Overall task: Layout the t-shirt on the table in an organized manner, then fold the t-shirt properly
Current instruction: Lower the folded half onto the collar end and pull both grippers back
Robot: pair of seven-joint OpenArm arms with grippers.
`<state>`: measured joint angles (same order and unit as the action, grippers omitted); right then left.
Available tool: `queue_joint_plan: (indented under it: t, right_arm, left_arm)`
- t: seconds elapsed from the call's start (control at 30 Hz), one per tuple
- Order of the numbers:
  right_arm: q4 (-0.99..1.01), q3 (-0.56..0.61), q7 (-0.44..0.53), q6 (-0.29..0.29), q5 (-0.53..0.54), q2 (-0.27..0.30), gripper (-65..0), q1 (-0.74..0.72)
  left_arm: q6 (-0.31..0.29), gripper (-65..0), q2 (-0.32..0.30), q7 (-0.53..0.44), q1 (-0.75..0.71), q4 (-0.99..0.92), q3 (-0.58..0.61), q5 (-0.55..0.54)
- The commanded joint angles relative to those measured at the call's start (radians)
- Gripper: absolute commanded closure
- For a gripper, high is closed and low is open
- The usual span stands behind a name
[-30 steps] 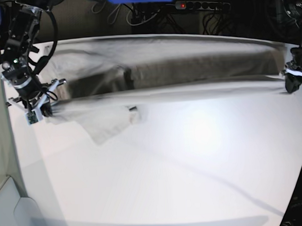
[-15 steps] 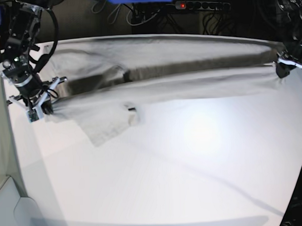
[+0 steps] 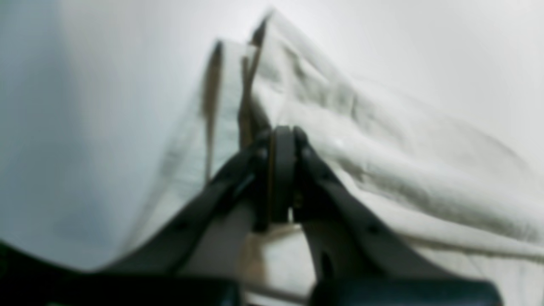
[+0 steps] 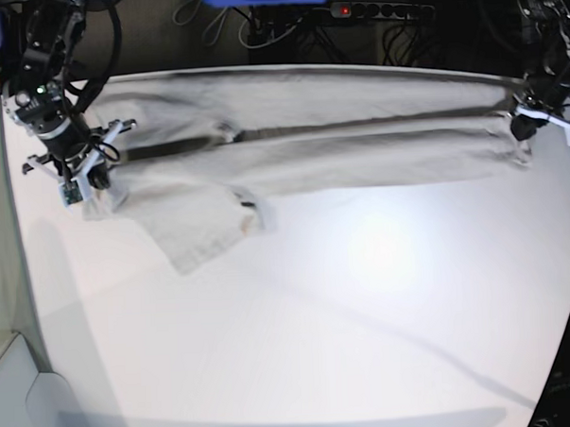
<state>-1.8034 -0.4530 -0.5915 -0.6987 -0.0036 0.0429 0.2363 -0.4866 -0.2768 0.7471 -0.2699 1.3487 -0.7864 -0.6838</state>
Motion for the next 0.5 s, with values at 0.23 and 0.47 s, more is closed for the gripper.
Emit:
queue_joint_plan:
  t: [0.23, 0.47]
  right_arm:
    - [-0.174, -0.002, 0.014, 0.001, 0.011, 0.007, 0.0, 0.048]
    - [-0.197, -0.005, 0.014, 0.001, 0.009, 0.013, 0.0, 0.127]
  left_arm:
    - [-0.004, -0.2, -0.016, -0.018, 0.005, -0.022, 0.006, -0.015]
    - [-0.004, -0.2, -0.023, -0.018, 0.022, -0.024, 0.002, -0.015]
